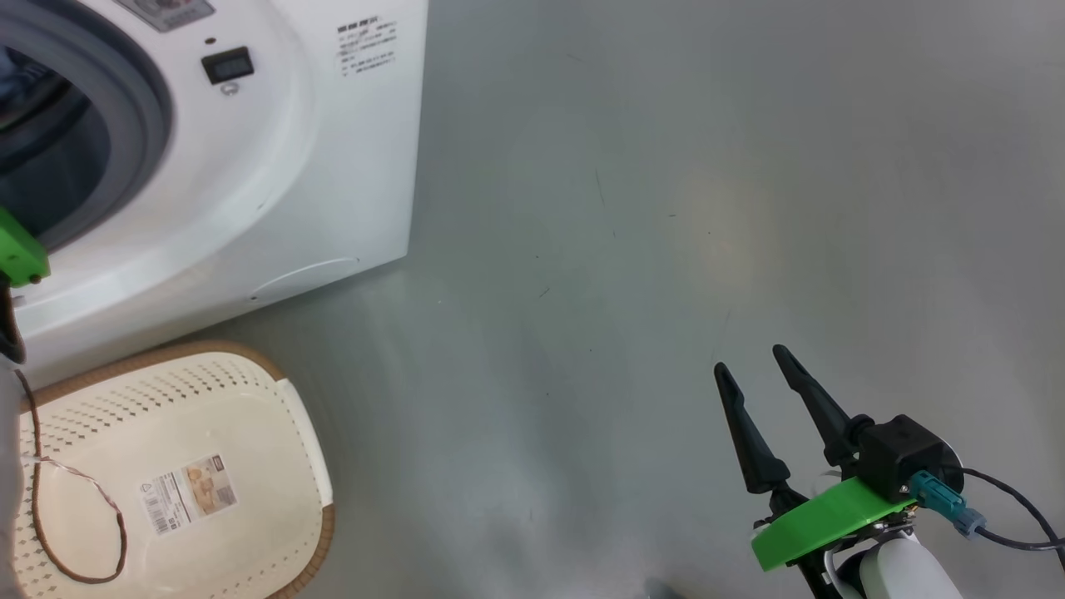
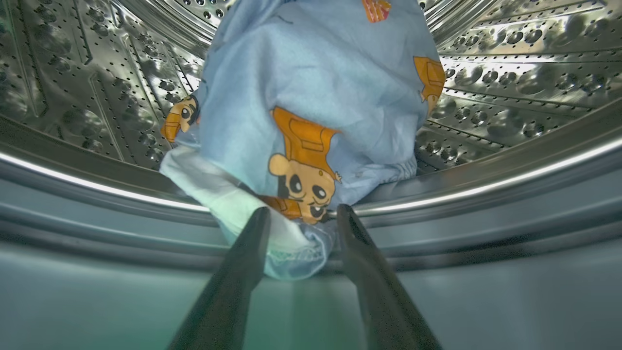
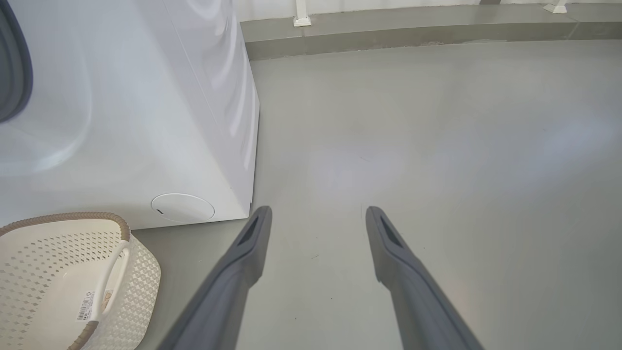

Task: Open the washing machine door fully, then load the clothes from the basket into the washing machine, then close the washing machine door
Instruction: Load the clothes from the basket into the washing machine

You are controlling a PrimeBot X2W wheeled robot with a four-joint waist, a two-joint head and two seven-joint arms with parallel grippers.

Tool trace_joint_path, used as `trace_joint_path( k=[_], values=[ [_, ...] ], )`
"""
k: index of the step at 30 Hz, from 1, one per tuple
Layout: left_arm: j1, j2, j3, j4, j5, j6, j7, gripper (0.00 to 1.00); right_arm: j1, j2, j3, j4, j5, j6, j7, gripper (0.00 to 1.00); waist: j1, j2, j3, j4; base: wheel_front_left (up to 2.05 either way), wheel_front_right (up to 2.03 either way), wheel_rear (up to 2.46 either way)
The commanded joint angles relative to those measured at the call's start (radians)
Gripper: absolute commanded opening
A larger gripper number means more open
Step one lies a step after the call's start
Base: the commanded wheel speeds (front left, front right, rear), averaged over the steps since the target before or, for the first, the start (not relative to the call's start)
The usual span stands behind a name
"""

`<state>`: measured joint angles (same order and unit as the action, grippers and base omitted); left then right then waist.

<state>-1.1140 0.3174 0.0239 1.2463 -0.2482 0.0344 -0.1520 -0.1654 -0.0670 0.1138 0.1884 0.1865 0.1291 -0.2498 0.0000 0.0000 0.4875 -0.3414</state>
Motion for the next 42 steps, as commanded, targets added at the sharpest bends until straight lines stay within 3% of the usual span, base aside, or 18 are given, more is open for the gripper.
trace_joint_path(
  k=[1, 2, 11, 21, 35, 41, 42],
  values=[
    [-0.024, 0.056, -0.004, -0.006, 0.014, 0.012, 0.002, 0.07, 0.006, -0.006, 0.020, -0.024, -0.003, 0.002, -0.012, 1.00, 0.0000, 0.0000, 0.003, -0.002, 0.00, 0.00, 0.00],
    [-0.030, 0.059, -0.009, -0.002, 0.017, 0.013, 0.008, 0.00, 0.006, -0.007, 0.021, -0.025, -0.003, 0.002, -0.012, 1.00, 0.0000, 0.0000, 0.005, -0.003, 0.00, 0.00, 0.00],
    [-0.075, 0.070, -0.022, 0.017, 0.017, 0.035, 0.017, 0.00, 0.010, -0.012, 0.025, -0.028, 0.000, 0.002, -0.012, 1.00, 0.0000, 0.0000, 0.023, -0.006, 0.00, 0.00, 0.00],
    [-0.150, 0.087, -0.017, 0.015, 0.000, 0.067, -0.052, 0.00, 0.031, -0.025, 0.031, -0.041, 0.000, 0.002, -0.012, 1.00, 0.0000, 0.0000, 0.063, -0.017, 0.00, 0.00, 0.00],
    [-0.269, 0.114, 0.032, -0.144, -0.048, 0.013, -0.109, 0.00, 0.025, -0.008, 0.035, -0.059, 0.002, 0.002, -0.012, 1.00, 0.0000, 0.0000, 0.177, -0.053, 0.00, 0.00, 0.00],
    [-0.284, 0.096, -0.012, -0.074, -0.029, -0.045, -0.102, 0.00, 0.025, -0.002, 0.037, -0.051, 0.001, 0.002, -0.012, 1.00, 0.0000, 0.0000, 0.173, -0.057, 0.00, 0.00, 0.00],
    [-0.289, 0.094, -0.017, -0.059, -0.028, -0.052, -0.096, 0.09, 0.025, -0.001, 0.036, -0.049, 0.001, 0.002, -0.012, 1.00, 0.0000, 0.0000, 0.171, -0.056, 0.00, 0.00, 0.00]
  ],
)
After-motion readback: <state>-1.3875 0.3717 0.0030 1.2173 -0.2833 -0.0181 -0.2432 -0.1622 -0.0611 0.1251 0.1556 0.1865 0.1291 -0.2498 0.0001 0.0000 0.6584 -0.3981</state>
